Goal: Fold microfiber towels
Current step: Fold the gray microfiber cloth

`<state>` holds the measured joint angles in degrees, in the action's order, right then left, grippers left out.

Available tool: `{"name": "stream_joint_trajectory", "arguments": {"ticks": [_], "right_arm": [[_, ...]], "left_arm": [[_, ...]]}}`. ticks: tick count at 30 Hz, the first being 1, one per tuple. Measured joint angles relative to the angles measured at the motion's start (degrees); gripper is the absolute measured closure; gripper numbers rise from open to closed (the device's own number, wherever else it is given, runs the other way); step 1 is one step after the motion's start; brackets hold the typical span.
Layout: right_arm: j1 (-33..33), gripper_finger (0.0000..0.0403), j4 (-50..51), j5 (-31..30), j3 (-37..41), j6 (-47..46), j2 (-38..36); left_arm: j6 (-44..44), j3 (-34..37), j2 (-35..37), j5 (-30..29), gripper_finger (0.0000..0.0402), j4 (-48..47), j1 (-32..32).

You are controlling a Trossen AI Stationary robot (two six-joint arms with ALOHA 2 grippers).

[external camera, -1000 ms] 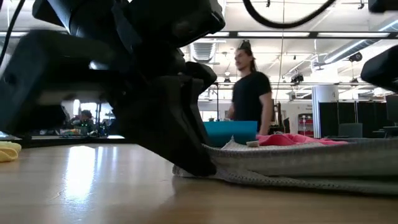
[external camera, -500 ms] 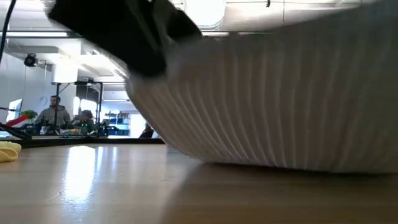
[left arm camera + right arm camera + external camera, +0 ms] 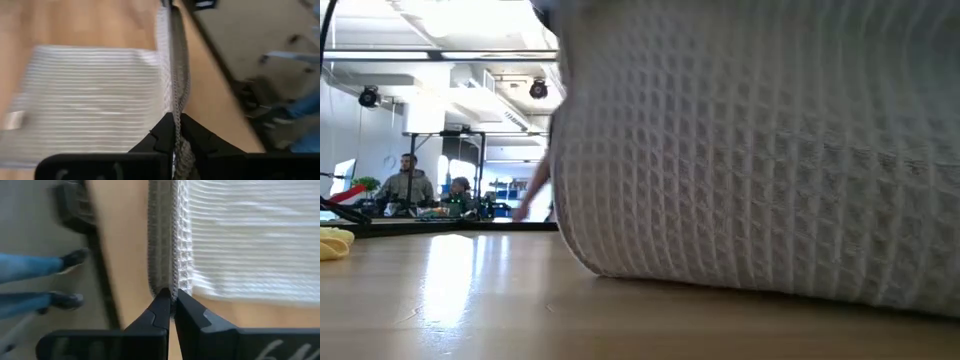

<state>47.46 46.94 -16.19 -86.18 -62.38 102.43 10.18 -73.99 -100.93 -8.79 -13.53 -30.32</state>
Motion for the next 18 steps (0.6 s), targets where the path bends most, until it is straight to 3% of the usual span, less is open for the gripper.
{"name": "stream_joint_trajectory", "arguments": {"ticks": [9,18], "right_arm": [[-5.17,0.0394,17.15,-1.9,1.08,-11.55,0.0],[-11.21,0.0394,18.88,-1.7,6.97,-14.81,0.0]], "left_arm": [[0.06,1.65,-0.52,-6.3,0.0394,0.06,7.55],[-0.02,2.53,-3.72,-6.45,0.0394,0.15,14.82]]}}
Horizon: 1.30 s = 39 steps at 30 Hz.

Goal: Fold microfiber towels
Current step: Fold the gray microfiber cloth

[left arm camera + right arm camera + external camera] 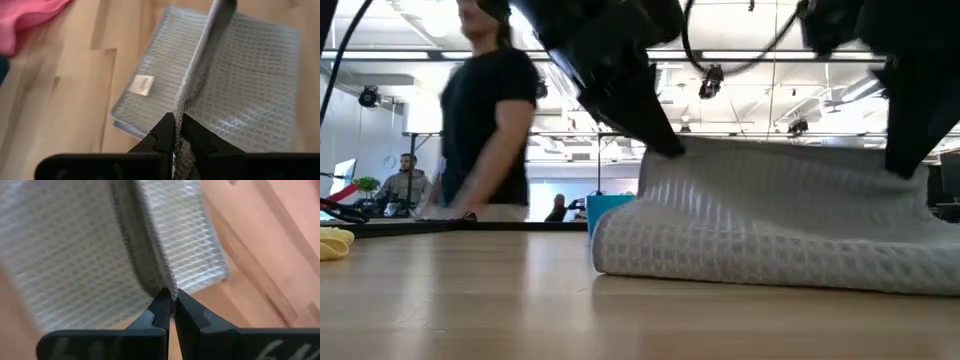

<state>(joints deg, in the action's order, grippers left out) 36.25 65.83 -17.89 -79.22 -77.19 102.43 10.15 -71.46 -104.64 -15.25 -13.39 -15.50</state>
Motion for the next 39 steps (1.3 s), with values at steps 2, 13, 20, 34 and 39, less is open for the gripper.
{"name": "stream_joint_trajectory", "arguments": {"ticks": [2,13,20,34,39], "right_arm": [[-0.67,0.0394,0.13,0.15,1.21,-1.46,0.0],[-3.09,0.0394,-0.49,4.01,3.68,-4.39,0.0],[-3.08,0.0394,-0.08,4.76,2.69,-5.42,0.0],[-3.17,0.0294,2.68,4.71,2.73,-5.72,-0.04],[-3.15,0.0272,6.8,4.66,2.77,-5.75,-2.56]], "left_arm": [[0.0,0.02,-0.85,0.11,0.0394,0.05,0.88],[-0.49,0.57,-1.2,0.74,0.0394,1.83,2.99],[-6.52,0.61,-1.2,0.11,0.0394,2.66,3.14],[-7.8,0.63,-1.19,-0.13,0.0297,2.21,3.14],[-7.61,-0.81,-0.17,-0.11,0.0284,-2.37,3.16]]}}
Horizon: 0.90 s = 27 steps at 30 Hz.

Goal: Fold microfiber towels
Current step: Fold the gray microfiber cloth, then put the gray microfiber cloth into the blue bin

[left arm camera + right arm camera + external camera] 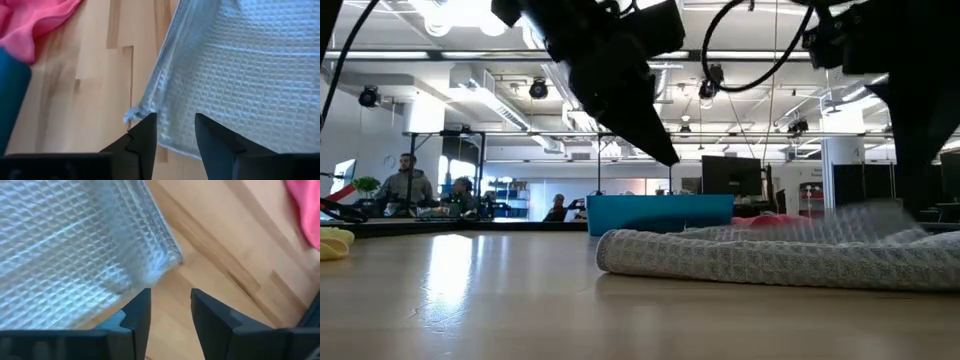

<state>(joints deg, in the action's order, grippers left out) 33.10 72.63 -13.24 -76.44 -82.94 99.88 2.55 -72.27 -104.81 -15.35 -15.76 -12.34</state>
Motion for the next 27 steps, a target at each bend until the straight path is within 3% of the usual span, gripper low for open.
{"name": "stream_joint_trajectory", "arguments": {"ticks": [5,11,16,27], "right_arm": [[0.27,0.0267,0.77,-0.45,0.0,0.0,-4.86],[1.9,0.0266,0.34,-1.77,0.0,-2.03,-10.32],[5.74,0.0266,0.43,-2.33,0.54,-4.76,-11.56],[11.31,0.0276,1.71,-2.38,7.72,-21.82,-15.51]], "left_arm": [[0.93,-0.86,2.73,0.9,0.0283,-6.83,0.0],[6.87,0.05,6.2,9.56,0.0283,-10.66,0.3],[10.69,1.38,6.55,12.18,0.0283,-11.0,0.28],[9.89,1.58,7.99,17.27,0.0283,-19.38,0.65]]}}
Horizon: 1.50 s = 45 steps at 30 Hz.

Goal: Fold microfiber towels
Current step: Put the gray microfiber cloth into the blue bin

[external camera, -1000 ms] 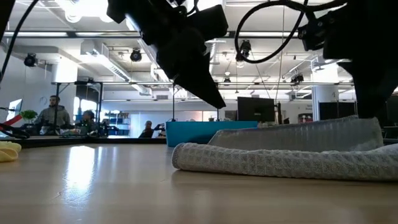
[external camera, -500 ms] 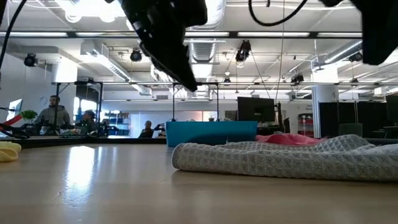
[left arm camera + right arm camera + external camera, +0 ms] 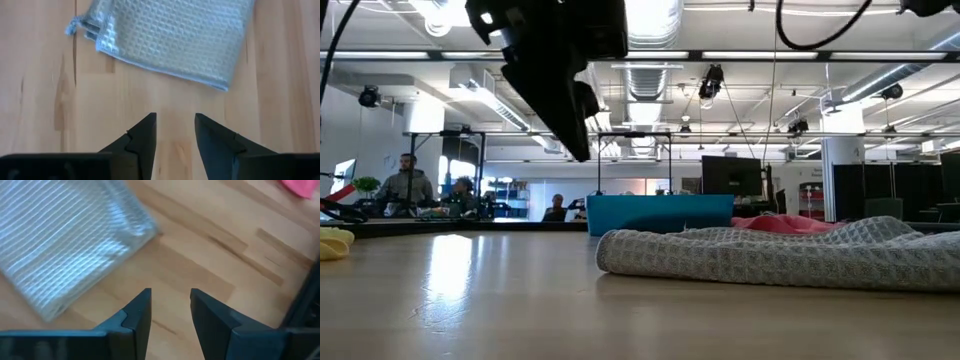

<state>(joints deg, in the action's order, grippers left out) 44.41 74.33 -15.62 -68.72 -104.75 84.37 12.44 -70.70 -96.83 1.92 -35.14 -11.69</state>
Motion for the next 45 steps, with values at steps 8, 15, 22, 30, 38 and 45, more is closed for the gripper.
{"name": "stream_joint_trajectory", "arguments": {"ticks": [8,15,22,30,38,45], "right_arm": [[0.21,0.0278,-2.26,-1.14,10.12,-9.31,-13.08],[0.21,0.0267,-7.35,-2.62,16.7,-10.42,-21.2],[0.21,0.0241,-7.64,-2.8,19.5,-7.63,-24.57],[0.2,0.0211,-9.12,-3.8,19.75,1.46,-28.3],[0.08,0.0209,-9.15,-6.6,19.71,8.36,-30.14],[-1.7,0.0209,-9.32,-8.46,19.71,13.16,-30.72]], "left_arm": [[-5.91,0.02,4.48,0.06,0.0283,-3.39,1.09],[-8.45,0.07,7.64,-0.09,0.0283,-3.19,2.52],[-4.57,0.0,7.81,-0.99,0.0283,-2.87,4.25],[8.26,0.0,7.66,-1.21,0.0283,-3.12,7.8],[21.11,0.11,6.98,-2.42,0.0283,-3.11,9.65],[28.98,0.2,6.94,-2.24,0.0283,-3.25,9.18]]}}
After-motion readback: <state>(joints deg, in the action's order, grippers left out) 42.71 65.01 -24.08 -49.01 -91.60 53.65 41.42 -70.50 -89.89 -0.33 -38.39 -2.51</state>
